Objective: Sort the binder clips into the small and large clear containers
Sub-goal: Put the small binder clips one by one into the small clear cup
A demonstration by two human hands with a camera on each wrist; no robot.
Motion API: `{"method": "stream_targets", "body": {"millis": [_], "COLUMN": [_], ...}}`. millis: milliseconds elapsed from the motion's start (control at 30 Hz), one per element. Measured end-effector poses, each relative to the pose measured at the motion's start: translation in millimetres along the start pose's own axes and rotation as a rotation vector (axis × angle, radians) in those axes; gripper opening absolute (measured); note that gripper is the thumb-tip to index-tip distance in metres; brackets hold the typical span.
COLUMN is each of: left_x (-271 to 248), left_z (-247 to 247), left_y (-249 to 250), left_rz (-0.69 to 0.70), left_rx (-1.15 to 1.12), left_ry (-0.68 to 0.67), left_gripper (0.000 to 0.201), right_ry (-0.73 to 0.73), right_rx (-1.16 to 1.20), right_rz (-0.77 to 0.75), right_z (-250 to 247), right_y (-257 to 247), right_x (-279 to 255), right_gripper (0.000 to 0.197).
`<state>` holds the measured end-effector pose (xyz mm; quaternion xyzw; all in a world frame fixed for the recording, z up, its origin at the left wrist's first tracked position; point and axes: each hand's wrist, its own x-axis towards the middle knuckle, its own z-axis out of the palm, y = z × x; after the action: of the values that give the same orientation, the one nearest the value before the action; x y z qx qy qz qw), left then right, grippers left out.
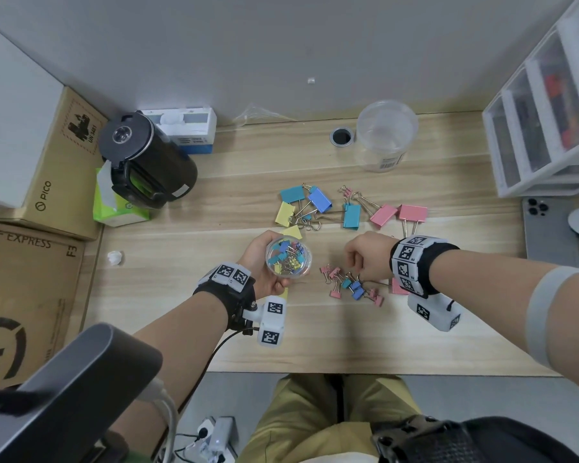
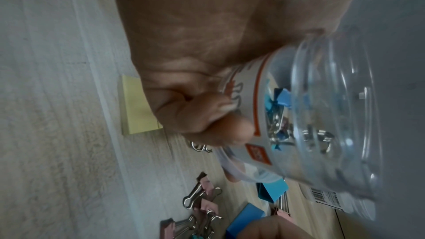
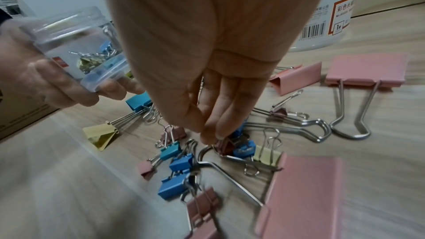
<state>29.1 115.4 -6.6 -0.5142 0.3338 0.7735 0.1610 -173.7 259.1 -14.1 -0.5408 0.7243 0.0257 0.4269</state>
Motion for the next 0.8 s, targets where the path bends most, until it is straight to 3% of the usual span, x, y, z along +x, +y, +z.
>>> {"method": "stream_targets", "body": {"millis": [233,300,433,500,667,800], "left_x": [-0.2,-0.5,-0.2,0.1,2.3,3.0], "left_z": [3.1,4.1,6.2,6.9,4.6,3.1], "left_y": [-2.5,-1.9,-0.4,-0.5,-3.0,-3.9], "left_rz": [-0.009,-0.007,-0.004,-0.005,0.002,0.001], "left_rx": [0.013,0.014,0.020,0.018,0.012,0.000], "left_ry": [0.009,0.011,0.011,0.014,0.005,-0.005], "left_gripper": [0.047,0.047,0.047,0.048,0.049,0.048], "right_ry": [-0.112,-0.179,-0.253,-0.257,-0.234,-0.196], "right_rx": [-0.057,-0.136,-0.362,-0.428,-0.483,-0.422], "right_rz": [-0.016,-0.035,-0.104,-0.119,-0.139,-0.093], "right_z": [6.9,6.6,3.2,5.1,14.2,23.1], "right_y": [3.6,0.3,-7.4,-8.2,-6.6,-10.2], "right_x": [-4.1,-7.0,-12.0,-12.6,-21.6,-19.7], "right_gripper": [0.033,0.049,0.099,0.111,0.100,0.101]}}
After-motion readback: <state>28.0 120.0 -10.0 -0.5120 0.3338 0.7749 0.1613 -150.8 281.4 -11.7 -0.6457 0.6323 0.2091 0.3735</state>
